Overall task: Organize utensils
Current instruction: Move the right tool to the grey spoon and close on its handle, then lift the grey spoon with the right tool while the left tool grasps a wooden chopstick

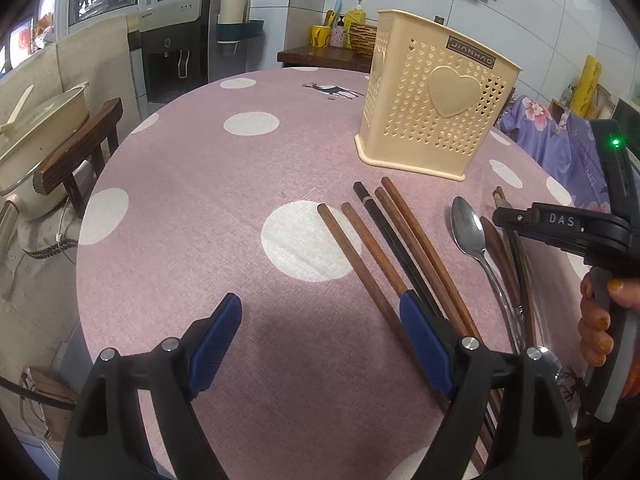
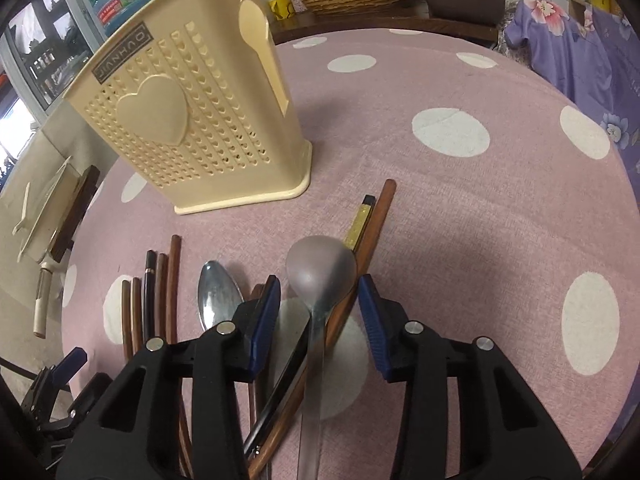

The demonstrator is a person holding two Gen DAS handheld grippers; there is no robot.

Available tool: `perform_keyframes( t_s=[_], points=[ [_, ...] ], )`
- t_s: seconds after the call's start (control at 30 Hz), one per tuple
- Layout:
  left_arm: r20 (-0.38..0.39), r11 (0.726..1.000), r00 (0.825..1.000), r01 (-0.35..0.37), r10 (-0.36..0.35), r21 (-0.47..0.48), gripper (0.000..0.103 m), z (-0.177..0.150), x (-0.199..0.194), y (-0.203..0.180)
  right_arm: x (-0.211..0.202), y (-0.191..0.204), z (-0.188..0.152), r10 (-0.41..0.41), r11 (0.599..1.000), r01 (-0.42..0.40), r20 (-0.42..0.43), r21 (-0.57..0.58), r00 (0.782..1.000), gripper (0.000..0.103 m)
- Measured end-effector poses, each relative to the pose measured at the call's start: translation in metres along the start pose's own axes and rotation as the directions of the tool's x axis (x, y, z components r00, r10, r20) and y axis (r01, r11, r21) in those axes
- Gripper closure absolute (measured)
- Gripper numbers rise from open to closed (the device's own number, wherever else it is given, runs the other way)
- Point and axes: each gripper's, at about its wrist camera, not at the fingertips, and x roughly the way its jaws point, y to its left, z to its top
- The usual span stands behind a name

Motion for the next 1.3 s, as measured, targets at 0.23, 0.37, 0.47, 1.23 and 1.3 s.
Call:
perform_keyframes(
  t_s=[0.23,0.37,0.47,1.23,1.3],
  points=[
    [-0.015,1.000,1.000,-0.002,0.002,0.002,0.022,0.002,0.005,0.000,-0.010,-0.016,-0.003,-0.002,1.000,0.002,0.017,0.011,1.000,0.068],
    [-0.015,1.000,1.000,-0.018,0.018,0.006,0.022,0.006,0.006,0.000,-0.026,-0.032,-0.007,-0.063,0.998,0.063,0.064,-0.006,0.996,0.068],
    [-0.036,0.999,0.999,-0.035,0.035,0.007,0.023,0.009,0.011,-0.001,-0.031,-0.050,-0.010,-0.097,0.995,0.097,0.060,0.016,0.993,0.068],
    [-0.142,0.986,0.976,-0.161,0.166,0.052,0.063,0.041,0.046,-0.028,-0.019,-0.046,-0.012,-0.189,0.977,0.191,0.027,-0.097,0.982,0.060],
    [-0.145,0.986,0.975,-0.161,0.166,0.048,0.063,0.040,0.046,-0.028,-0.017,-0.044,-0.011,-0.202,0.973,0.203,0.021,-0.112,0.979,0.060]
  ],
)
